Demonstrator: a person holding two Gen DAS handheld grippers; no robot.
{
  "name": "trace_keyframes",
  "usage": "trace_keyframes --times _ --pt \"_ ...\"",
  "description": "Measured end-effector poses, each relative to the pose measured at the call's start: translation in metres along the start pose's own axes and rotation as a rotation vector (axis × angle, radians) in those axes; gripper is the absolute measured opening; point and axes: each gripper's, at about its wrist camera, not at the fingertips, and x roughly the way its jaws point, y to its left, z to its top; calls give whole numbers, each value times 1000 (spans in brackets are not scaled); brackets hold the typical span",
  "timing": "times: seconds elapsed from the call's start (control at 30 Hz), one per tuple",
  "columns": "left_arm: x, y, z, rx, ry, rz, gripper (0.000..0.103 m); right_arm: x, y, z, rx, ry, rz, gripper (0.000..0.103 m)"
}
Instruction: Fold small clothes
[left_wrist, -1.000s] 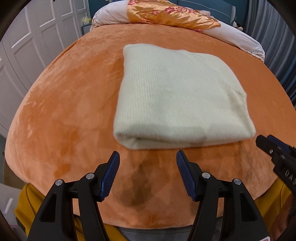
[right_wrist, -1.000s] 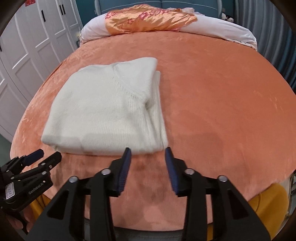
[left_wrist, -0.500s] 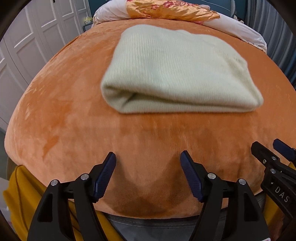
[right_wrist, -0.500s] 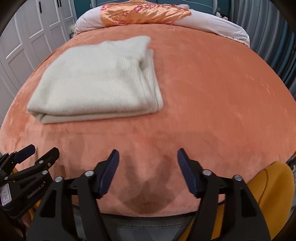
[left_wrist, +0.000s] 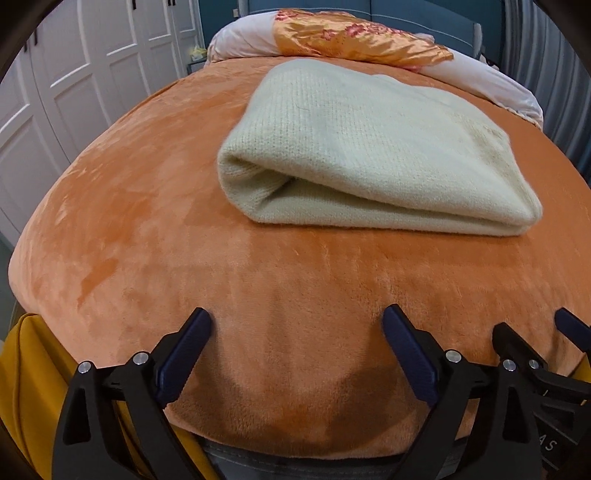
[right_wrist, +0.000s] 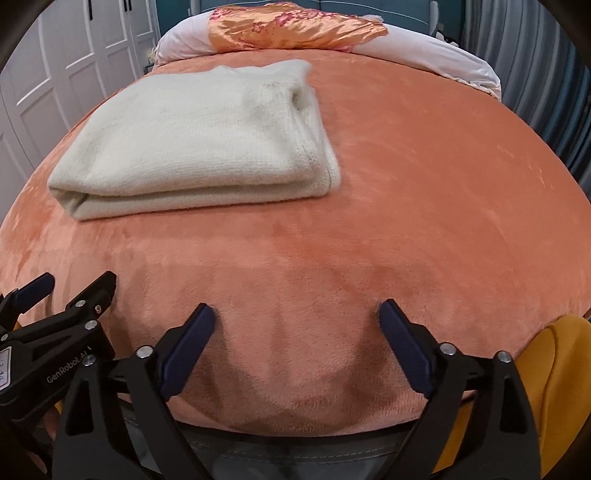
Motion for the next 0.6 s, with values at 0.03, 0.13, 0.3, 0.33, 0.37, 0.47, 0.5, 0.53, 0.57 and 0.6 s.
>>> trace_keyframes --times 0.03,0.13,0.3,0.33,0.37,0.47,0.5,0.53,0.57,0.6 --pt "0 -1 0 -1 -6 3 93 1 -1 0 6 -4 -2 94" --pt "0 -2 -2 -11 -23 13 93 3 -3 -1 8 -18 -3 97" --pt "3 0 -2 -42 -37 29 98 3 -3 -3 9 -52 -12 98" --pt "4 0 -2 -50 -34 21 98 3 -4 -3 11 -57 -8 98" --pt "4 0 -2 -56 -36 18 98 4 -4 -3 9 -57 -8 98" --pt "4 0 -2 -57 -39 20 98 4 -4 -3 10 -63 -5 98" --pt "4 1 -2 -57 -38 19 98 5 -4 -3 10 -64 -5 98" --pt "4 1 -2 -57 -39 20 98 5 -5 -3 10 -64 -4 98" --pt "4 1 -2 -57 -39 19 98 5 -5 -3 10 -64 -4 98" --pt "4 1 -2 -58 -38 18 98 4 -5 -4 11 -65 -4 98"
